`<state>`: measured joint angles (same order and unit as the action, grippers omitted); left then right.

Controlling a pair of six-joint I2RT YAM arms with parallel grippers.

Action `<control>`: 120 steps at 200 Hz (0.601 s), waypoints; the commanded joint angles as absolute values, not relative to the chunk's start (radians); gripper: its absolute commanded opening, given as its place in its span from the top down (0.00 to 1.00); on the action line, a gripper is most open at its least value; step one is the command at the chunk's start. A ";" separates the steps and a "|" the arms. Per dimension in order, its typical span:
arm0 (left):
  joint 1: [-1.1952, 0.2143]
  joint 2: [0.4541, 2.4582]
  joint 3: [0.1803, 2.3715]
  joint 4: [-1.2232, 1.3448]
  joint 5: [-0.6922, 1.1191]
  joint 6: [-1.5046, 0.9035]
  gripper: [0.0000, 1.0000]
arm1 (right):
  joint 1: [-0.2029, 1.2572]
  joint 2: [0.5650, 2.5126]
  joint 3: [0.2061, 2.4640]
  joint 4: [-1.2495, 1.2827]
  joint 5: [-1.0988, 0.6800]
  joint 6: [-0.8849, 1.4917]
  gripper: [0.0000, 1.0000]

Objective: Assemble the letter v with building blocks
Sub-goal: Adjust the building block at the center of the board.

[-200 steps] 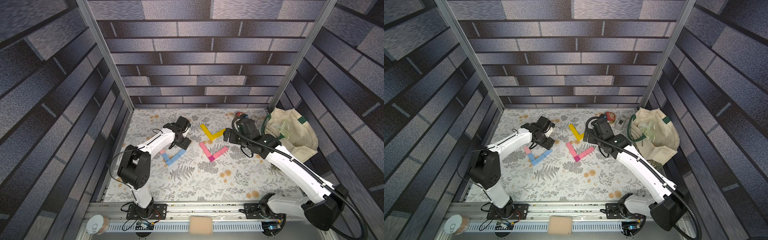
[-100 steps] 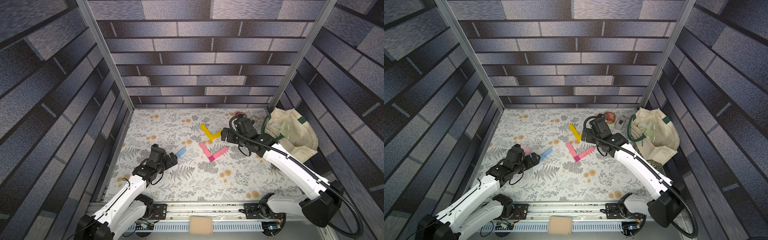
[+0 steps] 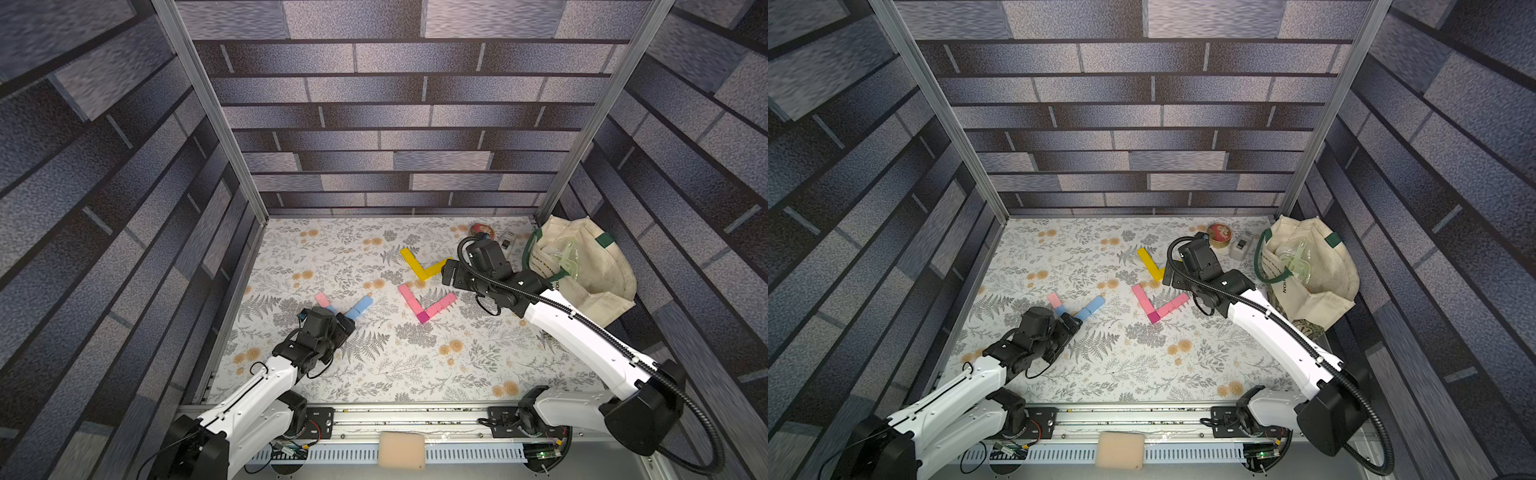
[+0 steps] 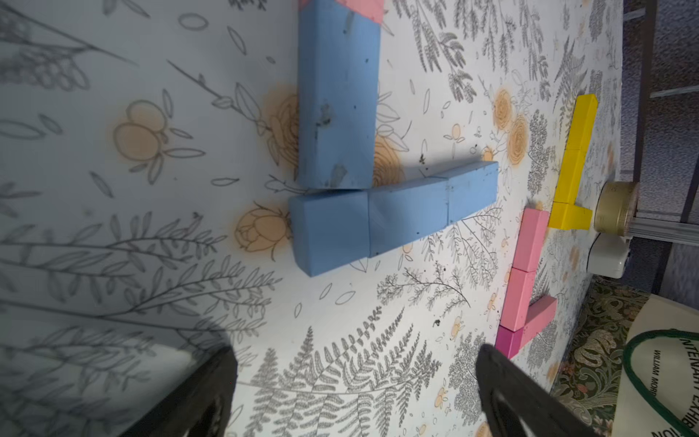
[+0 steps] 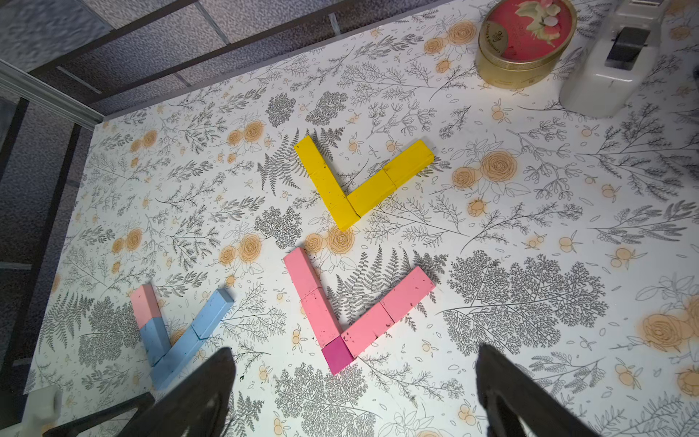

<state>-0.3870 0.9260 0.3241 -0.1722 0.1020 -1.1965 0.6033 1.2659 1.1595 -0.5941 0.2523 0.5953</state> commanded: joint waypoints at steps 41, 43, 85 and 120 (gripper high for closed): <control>-0.325 1.019 0.321 -0.057 0.159 -1.193 0.00 | 0.597 1.236 1.140 -0.582 0.260 0.611 0.00; -0.324 1.022 0.321 -0.053 0.161 -1.193 0.00 | 0.596 1.237 1.140 -0.582 0.261 0.611 0.00; -0.311 1.041 0.350 -0.096 0.141 -1.165 0.00 | 0.597 1.232 1.143 -0.587 0.269 0.606 0.00; -0.288 1.026 0.352 -0.127 0.125 -1.145 0.00 | 0.597 1.232 1.146 -0.584 0.271 0.604 0.00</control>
<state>-0.3035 1.0302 0.3386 -0.0441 0.1535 -1.1851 0.6033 1.2507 1.1469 -0.5938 0.2569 0.5987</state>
